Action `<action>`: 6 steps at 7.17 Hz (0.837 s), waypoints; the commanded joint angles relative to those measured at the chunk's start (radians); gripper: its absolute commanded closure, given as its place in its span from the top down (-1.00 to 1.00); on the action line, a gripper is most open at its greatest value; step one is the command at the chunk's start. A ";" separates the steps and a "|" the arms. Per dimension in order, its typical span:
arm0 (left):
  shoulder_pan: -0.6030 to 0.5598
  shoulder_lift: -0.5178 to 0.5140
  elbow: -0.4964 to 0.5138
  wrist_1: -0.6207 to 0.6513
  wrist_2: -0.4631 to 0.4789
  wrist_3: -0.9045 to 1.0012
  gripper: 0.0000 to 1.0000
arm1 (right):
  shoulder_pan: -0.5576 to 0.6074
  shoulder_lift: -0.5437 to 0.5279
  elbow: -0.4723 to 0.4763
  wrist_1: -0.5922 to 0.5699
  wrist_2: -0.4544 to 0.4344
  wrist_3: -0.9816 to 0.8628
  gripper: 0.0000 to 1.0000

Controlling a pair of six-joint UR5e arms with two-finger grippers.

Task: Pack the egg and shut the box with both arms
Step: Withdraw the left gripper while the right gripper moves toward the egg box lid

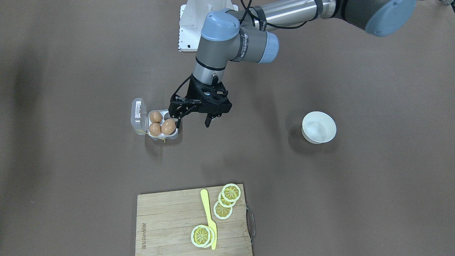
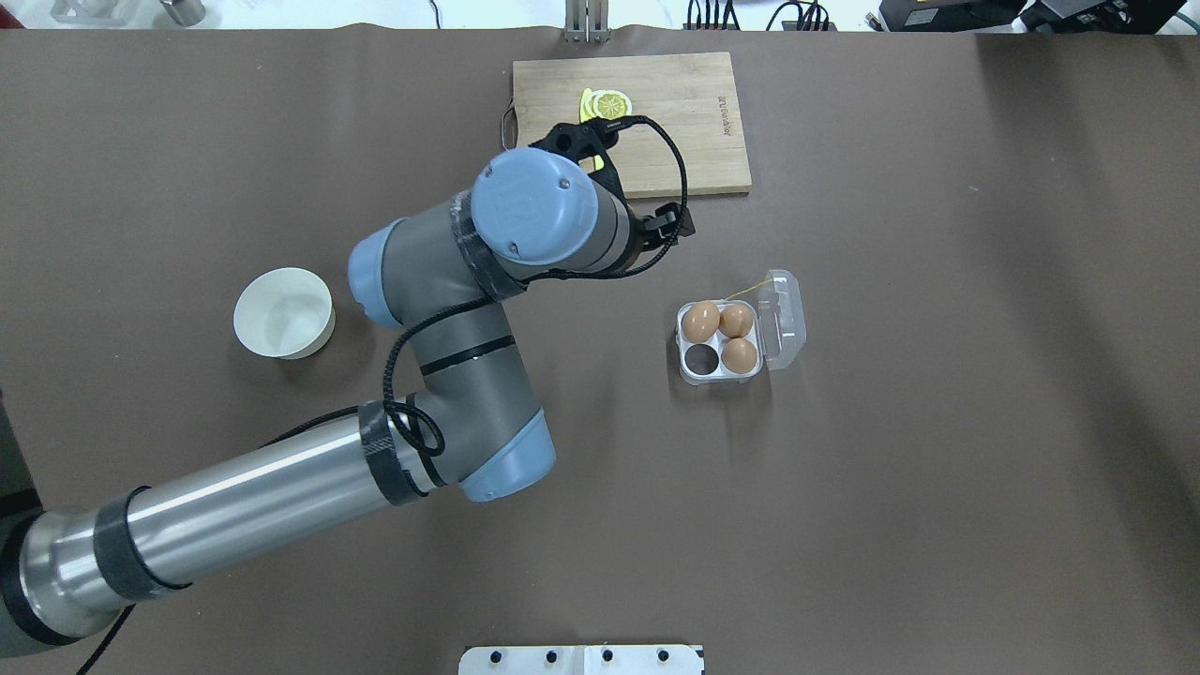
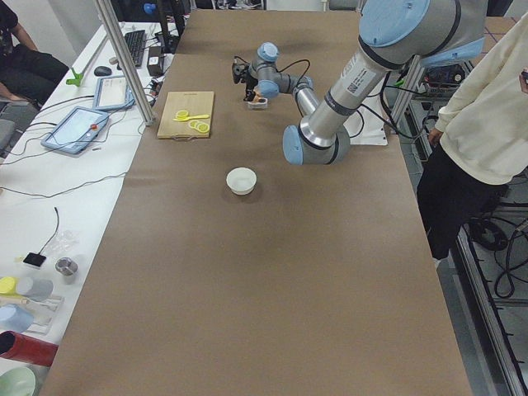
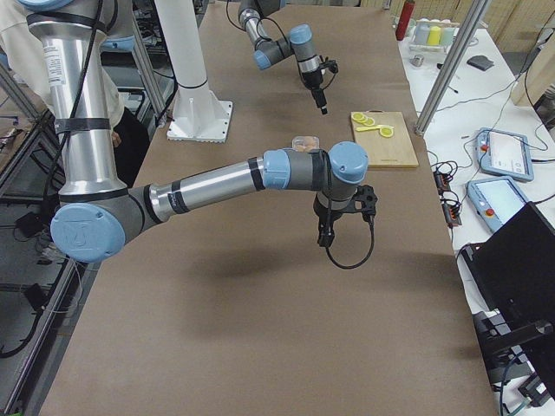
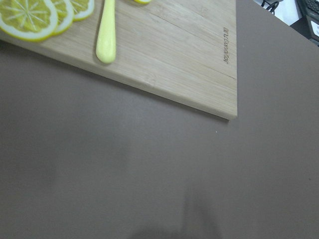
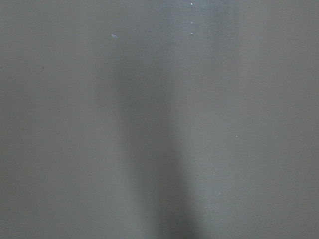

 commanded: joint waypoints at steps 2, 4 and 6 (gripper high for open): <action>-0.166 0.195 -0.309 0.226 -0.191 0.109 0.95 | -0.203 -0.002 0.013 0.300 -0.004 0.446 0.78; -0.262 0.278 -0.383 0.228 -0.278 0.170 0.95 | -0.317 -0.010 0.007 0.428 -0.006 0.586 -0.29; -0.376 0.337 -0.424 0.228 -0.375 0.248 0.95 | -0.418 0.026 -0.070 0.604 -0.012 0.713 -0.69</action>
